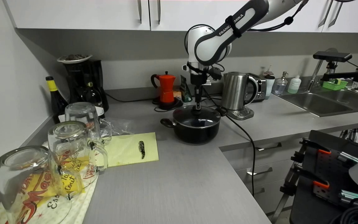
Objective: Remove the glass lid from the black pot.
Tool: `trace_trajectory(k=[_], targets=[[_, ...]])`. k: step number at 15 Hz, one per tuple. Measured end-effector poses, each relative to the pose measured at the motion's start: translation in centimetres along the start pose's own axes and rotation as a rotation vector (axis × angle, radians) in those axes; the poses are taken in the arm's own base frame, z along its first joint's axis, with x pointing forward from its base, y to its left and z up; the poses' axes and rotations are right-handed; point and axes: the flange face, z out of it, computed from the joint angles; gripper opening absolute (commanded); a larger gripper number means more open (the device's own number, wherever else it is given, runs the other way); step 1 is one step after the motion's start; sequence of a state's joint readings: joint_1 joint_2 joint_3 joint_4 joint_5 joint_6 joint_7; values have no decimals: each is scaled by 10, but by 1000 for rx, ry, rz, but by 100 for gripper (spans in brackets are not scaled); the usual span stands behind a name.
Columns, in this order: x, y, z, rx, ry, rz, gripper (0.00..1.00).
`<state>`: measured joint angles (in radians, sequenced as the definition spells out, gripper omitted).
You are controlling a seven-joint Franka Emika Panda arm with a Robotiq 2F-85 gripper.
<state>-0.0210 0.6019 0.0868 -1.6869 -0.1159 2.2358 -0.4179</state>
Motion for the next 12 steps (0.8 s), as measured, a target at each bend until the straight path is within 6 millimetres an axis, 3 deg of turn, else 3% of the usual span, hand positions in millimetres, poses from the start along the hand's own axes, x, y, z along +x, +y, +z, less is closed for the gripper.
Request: trace_trajectory(k=[4,5,12], targets=[[2,9,10,12,0,-12,100],[3,11,12,15,2,-17,82],[7,16,10,38,24,-48,27]])
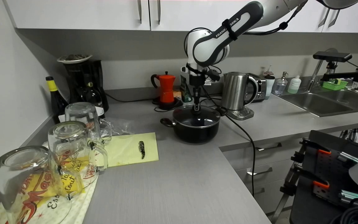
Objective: Remove the glass lid from the black pot.
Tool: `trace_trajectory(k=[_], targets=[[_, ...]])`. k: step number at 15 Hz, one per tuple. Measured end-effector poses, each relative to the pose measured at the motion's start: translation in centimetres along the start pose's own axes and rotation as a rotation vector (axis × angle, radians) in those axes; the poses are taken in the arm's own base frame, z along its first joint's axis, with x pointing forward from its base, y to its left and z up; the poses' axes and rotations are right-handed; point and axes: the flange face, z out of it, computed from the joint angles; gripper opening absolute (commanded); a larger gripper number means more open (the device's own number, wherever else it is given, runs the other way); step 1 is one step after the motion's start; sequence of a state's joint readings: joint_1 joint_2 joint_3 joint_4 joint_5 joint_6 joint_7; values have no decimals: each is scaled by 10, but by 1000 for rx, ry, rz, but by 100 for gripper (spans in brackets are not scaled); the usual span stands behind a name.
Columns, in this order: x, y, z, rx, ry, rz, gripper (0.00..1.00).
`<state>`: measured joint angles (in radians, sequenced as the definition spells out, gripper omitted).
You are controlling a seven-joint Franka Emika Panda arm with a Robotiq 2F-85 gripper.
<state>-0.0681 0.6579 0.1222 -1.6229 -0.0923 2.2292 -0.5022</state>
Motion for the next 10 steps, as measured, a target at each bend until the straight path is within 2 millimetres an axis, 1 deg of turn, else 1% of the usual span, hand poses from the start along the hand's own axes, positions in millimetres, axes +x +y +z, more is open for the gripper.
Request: trace_trajectory(k=[1,7,9,10], targets=[[1,-1,-1,3,3,-5,25],[0,1,-3,13,11,-15,25],[0,1,-10,8,15,-16,25],[0,1,-17,2,20,-17,25]])
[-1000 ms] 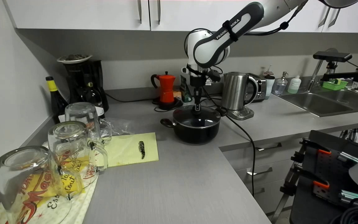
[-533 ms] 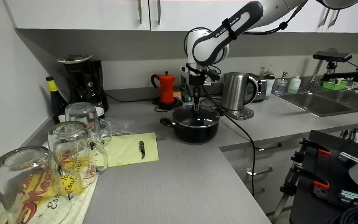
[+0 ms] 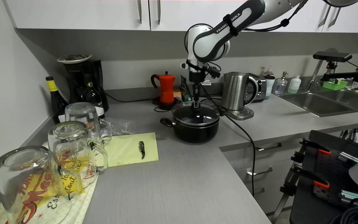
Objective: Remove the glass lid from the black pot.
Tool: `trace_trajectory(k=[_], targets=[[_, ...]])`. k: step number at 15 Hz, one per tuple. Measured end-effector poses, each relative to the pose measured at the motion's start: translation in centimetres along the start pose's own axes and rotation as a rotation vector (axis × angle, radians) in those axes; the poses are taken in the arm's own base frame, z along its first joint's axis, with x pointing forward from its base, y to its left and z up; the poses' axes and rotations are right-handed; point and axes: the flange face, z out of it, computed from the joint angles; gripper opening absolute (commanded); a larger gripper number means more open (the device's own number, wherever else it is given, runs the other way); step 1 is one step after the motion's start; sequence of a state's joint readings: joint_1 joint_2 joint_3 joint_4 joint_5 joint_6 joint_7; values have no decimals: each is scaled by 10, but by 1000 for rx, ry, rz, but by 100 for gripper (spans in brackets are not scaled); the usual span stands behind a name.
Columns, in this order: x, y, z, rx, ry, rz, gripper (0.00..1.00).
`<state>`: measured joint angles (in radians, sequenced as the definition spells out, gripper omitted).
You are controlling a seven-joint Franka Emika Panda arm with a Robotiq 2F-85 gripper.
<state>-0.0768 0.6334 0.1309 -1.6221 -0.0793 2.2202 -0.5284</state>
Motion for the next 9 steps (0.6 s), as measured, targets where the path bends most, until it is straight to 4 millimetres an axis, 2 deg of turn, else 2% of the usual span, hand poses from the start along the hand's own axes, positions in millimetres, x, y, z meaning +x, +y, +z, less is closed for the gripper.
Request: trace_trajectory(k=[5,9], targets=[[-3,-11,-53,-43,37,-17,25],[-4,-48,-84,-71,44,-92,25]])
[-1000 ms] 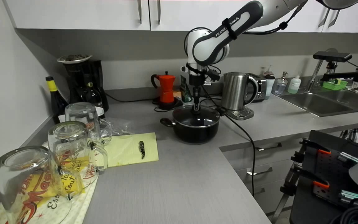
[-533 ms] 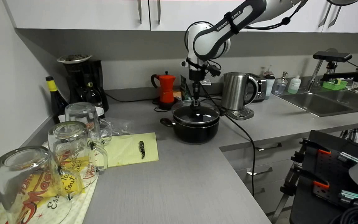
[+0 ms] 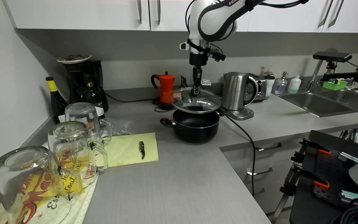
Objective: Remove the glass lid from the black pot.
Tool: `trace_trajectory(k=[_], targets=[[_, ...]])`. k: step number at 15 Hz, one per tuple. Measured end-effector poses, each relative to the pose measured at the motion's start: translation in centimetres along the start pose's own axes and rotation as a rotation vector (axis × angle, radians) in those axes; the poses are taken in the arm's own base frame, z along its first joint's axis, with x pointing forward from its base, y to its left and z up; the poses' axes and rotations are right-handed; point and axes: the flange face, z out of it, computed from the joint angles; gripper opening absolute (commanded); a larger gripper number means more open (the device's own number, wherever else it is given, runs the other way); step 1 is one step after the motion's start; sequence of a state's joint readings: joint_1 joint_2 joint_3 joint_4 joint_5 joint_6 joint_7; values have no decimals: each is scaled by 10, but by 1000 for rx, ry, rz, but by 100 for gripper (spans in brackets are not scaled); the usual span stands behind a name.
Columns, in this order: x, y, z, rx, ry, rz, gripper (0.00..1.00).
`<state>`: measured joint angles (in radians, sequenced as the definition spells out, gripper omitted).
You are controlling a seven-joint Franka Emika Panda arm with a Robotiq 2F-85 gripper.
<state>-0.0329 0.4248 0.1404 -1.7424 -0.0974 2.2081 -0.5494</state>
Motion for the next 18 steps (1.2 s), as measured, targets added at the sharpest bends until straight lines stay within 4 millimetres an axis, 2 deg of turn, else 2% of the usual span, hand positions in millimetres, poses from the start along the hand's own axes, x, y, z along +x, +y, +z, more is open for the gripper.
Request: trace_trajectory(k=[3,7,14,18], targets=[[6,-40,-7,-12,-19,-94,25],[11,-94,0,-24,-68,-234,25],[-1,-181,39,-49,-179,-493,25],[-10,-221,66,-57,-189,-620,25]])
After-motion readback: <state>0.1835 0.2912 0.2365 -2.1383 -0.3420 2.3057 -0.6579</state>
